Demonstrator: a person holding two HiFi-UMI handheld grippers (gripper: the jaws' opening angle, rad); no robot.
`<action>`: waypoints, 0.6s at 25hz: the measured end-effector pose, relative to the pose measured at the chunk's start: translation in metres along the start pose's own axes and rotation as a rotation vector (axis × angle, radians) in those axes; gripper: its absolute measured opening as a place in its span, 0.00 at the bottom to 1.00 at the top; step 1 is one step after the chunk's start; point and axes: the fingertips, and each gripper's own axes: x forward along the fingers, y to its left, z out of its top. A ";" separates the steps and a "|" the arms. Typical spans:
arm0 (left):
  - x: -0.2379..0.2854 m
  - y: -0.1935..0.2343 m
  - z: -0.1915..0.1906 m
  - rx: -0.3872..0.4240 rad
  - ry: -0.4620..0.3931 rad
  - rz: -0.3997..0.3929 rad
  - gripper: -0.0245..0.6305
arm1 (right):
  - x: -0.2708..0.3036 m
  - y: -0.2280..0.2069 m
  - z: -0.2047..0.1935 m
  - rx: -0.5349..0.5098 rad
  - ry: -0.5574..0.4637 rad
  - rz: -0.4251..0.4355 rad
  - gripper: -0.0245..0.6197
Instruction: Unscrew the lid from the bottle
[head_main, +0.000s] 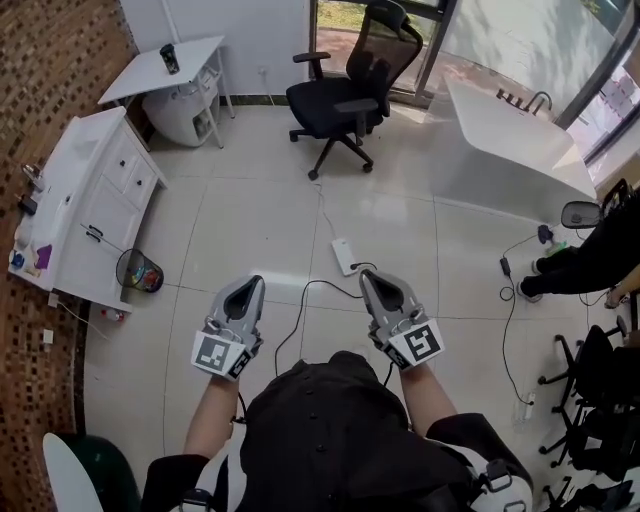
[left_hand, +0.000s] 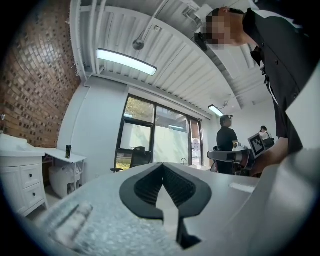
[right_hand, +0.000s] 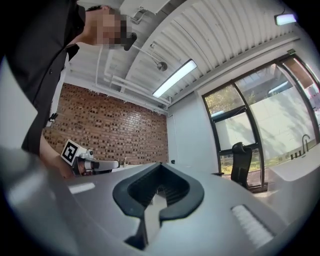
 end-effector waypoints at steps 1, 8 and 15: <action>0.004 0.005 -0.003 -0.006 0.001 0.015 0.04 | 0.008 -0.004 -0.003 0.004 0.003 0.014 0.05; 0.077 0.032 -0.005 -0.009 -0.022 0.069 0.04 | 0.062 -0.073 -0.012 0.014 -0.001 0.091 0.05; 0.166 0.061 0.007 0.018 -0.061 0.135 0.04 | 0.106 -0.163 -0.009 0.013 0.001 0.144 0.05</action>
